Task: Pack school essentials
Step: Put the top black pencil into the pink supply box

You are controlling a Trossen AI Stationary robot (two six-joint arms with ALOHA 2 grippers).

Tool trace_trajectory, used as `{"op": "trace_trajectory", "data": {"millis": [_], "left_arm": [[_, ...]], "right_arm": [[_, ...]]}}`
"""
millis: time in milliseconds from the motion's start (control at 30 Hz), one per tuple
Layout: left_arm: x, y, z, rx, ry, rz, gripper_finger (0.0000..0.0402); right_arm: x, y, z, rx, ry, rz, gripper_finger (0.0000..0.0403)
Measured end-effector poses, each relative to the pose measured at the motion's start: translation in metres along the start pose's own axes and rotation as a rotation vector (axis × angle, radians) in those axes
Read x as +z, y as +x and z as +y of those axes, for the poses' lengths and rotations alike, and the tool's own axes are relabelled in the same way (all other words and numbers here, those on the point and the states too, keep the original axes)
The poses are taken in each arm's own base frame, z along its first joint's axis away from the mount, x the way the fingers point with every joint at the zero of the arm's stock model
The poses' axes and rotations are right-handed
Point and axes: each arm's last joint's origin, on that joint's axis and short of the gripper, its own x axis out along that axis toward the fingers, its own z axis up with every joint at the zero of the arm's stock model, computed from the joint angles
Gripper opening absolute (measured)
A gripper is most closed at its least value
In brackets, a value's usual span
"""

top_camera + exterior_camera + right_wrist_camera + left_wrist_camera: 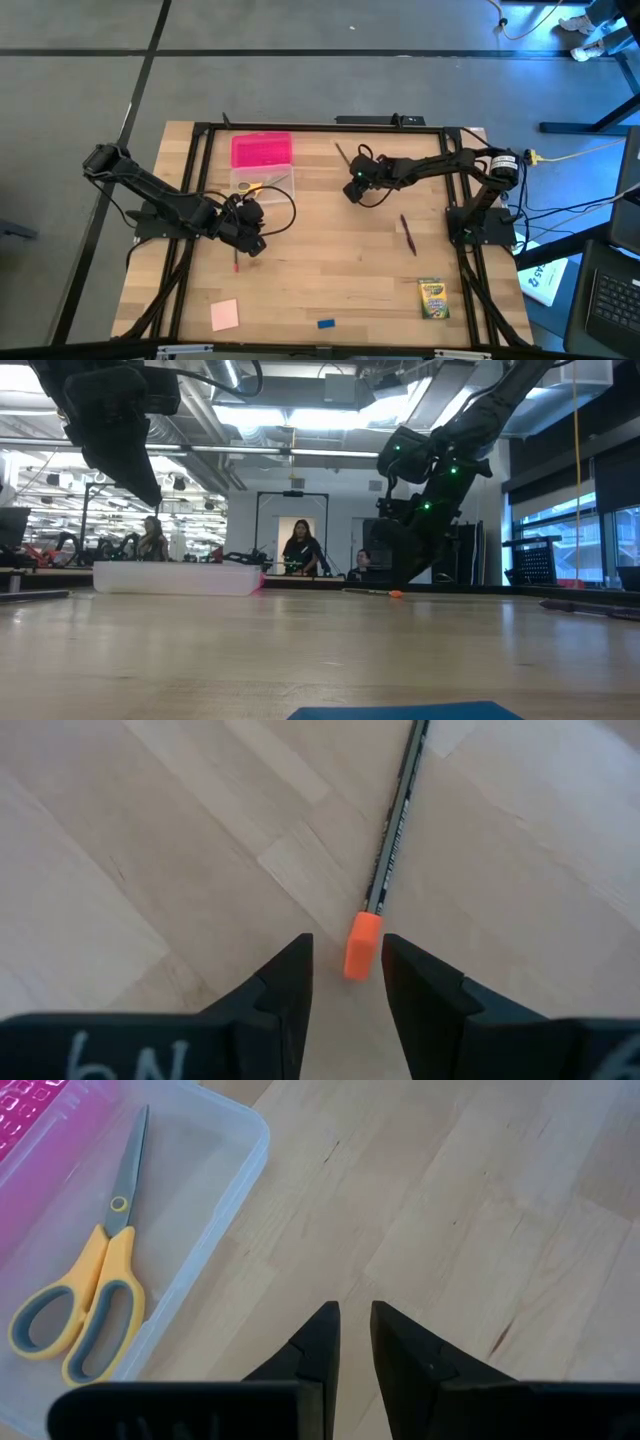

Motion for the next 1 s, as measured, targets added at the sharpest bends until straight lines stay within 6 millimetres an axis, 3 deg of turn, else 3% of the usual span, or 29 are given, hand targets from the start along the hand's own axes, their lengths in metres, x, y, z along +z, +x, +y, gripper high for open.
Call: {"op": "trace_trajectory", "data": {"millis": [200, 567, 1000], "left_arm": [[0.0, 0.0, 0.0, 0.0, 0.0, 0.0, 0.0054], [0.0, 0.0, 0.0, 0.0, 0.0, 0.001, 0.0054], [0.0, 0.0, 0.0, -0.001, 0.0, 0.002, 0.0054]], "right_arm": [[-0.006, 0.013, 0.0, -0.019, -0.018, 0.036, 0.0125], [-0.004, 0.018, -0.002, -0.018, -0.022, 0.027, 0.0121], [-0.004, 0.019, -0.004, -0.012, 0.011, 0.03, 0.0042]]}}
